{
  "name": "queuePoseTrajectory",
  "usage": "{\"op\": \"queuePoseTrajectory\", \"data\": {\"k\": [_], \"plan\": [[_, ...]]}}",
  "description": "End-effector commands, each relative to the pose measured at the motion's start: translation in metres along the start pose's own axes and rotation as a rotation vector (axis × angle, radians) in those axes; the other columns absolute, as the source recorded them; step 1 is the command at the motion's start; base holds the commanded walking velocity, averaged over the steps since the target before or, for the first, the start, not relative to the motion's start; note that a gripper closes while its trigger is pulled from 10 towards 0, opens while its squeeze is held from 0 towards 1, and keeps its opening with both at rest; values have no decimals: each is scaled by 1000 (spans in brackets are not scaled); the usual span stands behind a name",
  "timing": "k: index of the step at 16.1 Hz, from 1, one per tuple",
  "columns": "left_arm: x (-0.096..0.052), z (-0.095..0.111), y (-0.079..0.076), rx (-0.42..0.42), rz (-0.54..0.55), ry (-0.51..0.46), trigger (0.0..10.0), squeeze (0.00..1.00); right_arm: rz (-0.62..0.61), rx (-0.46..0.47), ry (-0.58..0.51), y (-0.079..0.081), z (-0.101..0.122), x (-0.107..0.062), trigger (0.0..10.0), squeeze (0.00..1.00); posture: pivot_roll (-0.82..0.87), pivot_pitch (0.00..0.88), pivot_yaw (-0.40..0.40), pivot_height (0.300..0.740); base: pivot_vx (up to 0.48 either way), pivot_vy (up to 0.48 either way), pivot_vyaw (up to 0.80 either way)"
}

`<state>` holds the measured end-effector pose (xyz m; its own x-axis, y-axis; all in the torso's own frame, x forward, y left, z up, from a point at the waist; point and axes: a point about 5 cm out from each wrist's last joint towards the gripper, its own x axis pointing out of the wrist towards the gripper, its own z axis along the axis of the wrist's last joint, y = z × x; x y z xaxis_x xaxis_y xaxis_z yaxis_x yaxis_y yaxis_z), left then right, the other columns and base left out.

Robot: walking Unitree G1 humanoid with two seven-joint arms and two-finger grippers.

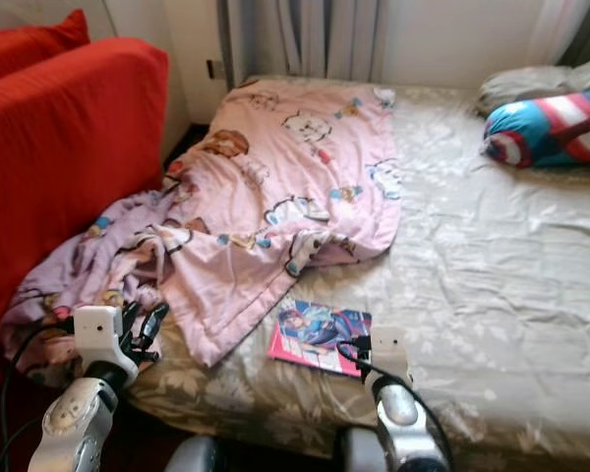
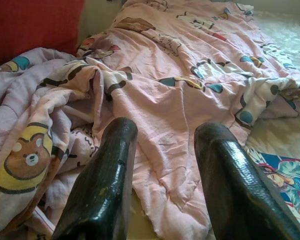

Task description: Clean up the room

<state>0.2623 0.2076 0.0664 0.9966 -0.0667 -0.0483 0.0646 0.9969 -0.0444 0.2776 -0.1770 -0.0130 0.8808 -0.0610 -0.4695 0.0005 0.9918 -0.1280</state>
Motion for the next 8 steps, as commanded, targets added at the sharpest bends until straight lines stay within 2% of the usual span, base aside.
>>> {"op": "queuePoseTrajectory", "data": {"k": [1,4,5,7,8], "plan": [[-3,-2,-2,-10,-13,16,10000,0,-7,-81,15,-11,6,4,10000,0,58,104,12,633,0,0,0],[-8,-2,0,-2,-15,27,10000,0,18,-265,66,-29,13,9,10000,8,76,120,19,633,0,0,0],[-13,-1,3,4,-13,31,10000,0,7,-344,72,-40,19,11,10000,1000,94,144,30,633,0,0,0],[-19,0,7,12,-12,40,10000,0,61,-429,101,-49,28,14,10000,1000,100,164,39,633,0,0,0],[-22,0,7,17,-17,48,10000,0,98,-542,107,-51,32,15,10000,1000,108,182,45,633,0,0,0]]}}
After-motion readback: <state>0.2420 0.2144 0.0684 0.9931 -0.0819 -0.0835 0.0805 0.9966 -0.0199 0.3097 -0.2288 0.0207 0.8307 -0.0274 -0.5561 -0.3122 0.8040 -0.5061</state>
